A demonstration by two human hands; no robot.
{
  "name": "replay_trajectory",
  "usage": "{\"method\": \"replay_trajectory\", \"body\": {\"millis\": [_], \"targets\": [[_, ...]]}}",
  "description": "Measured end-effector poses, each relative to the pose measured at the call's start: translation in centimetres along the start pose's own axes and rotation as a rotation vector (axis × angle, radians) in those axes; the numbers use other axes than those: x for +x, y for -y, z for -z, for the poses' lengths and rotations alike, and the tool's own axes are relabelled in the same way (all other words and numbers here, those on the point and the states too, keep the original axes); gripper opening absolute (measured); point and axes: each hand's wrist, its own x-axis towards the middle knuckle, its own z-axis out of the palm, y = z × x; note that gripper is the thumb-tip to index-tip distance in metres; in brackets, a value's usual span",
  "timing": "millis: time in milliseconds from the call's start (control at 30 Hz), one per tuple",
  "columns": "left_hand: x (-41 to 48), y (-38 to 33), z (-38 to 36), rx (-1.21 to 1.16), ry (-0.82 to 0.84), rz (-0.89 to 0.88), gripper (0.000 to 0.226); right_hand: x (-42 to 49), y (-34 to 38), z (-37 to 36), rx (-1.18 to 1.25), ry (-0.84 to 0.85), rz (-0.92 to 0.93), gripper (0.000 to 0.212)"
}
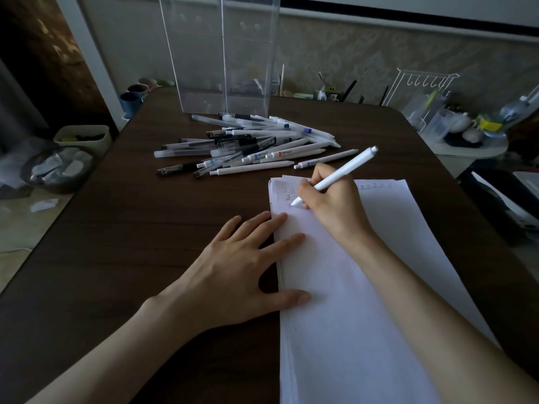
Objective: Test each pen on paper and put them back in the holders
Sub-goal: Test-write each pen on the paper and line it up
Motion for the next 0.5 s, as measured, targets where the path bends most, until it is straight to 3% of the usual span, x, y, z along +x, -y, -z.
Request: {"method": "replay_trajectory", "body": {"millis": [500], "targets": [[-0.04,0.14,-0.05,-0.003,-0.001,-0.008,0.082,-0.16,0.07,0.09,0.02,0.066,-0.015,0.028]]}}
